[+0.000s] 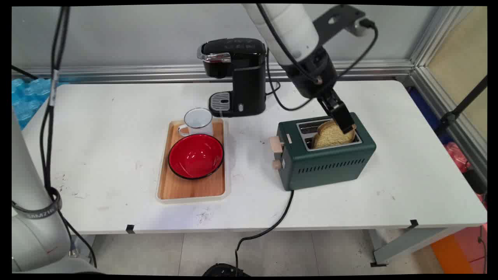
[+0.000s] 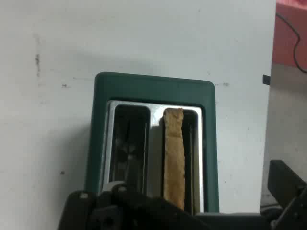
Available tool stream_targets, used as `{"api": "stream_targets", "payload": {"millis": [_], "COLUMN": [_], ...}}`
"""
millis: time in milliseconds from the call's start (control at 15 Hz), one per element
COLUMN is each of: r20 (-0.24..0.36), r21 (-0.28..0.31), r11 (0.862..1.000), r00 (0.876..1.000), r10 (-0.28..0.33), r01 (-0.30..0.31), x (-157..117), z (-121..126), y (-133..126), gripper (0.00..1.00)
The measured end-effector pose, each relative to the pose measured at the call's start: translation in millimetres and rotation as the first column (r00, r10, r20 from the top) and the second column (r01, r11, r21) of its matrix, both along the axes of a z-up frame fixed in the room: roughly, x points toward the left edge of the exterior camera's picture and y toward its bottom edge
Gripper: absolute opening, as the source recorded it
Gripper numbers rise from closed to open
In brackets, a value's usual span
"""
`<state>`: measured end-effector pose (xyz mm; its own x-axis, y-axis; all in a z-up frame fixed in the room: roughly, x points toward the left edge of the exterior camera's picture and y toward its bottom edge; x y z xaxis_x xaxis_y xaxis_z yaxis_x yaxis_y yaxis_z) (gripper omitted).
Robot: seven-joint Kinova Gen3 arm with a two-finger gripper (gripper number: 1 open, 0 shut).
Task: Press the toaster switch
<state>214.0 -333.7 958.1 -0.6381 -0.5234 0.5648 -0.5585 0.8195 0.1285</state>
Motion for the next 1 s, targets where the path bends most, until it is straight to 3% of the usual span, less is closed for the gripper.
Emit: {"api": "stream_targets", "payload": {"millis": [533,1000], "r20": [0.079,0.145], "r21": [-0.021,-0.005], "r11": [0.999,0.998], "r00": [0.996,0.988], "r10": [-0.035,-0.062], "r01": [0.036,0.063], "x": [67,111], "z": [39,39], "y": [31,60], "gripper": [1.00,1.00]}}
